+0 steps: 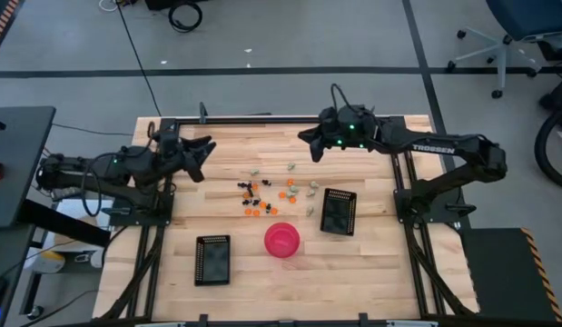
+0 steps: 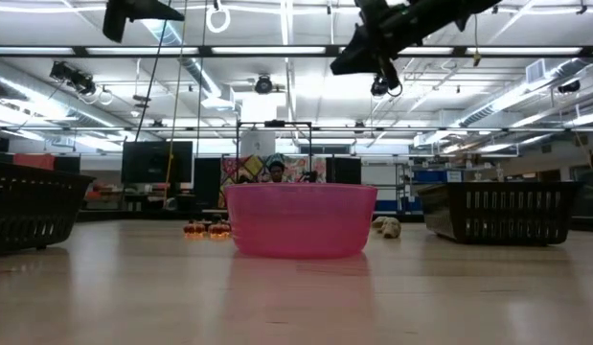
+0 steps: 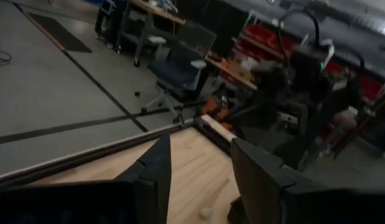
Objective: Sort Halloween decoration
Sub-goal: Put the white skull toy into the top black bin
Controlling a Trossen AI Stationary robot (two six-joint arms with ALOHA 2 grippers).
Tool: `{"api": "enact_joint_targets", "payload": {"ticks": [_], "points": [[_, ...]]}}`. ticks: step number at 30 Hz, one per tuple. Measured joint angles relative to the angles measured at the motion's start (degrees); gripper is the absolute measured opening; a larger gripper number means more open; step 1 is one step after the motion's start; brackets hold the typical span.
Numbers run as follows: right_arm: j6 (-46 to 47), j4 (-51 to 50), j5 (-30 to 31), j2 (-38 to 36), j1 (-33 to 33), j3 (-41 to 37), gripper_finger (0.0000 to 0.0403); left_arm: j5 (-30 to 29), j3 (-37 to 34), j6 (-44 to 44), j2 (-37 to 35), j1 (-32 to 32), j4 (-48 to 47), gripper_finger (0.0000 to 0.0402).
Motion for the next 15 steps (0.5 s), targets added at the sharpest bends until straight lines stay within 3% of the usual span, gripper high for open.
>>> {"api": "enact_joint_targets", "payload": {"ticks": [9, 15], "points": [[-5.93, -15.51, 1.58, 6.83, 1.96, 9.84, 0.0161, 1.47, 8.39, -0.55, 7.42, 0.65, -15.06, 0.0149], [-7.29, -24.23, 3.35, 11.88, 4.01, 12.03, 0.019, 2.87, 8.74, 0.53, 10.32, 2.57, -16.43, 0.0149]]}}
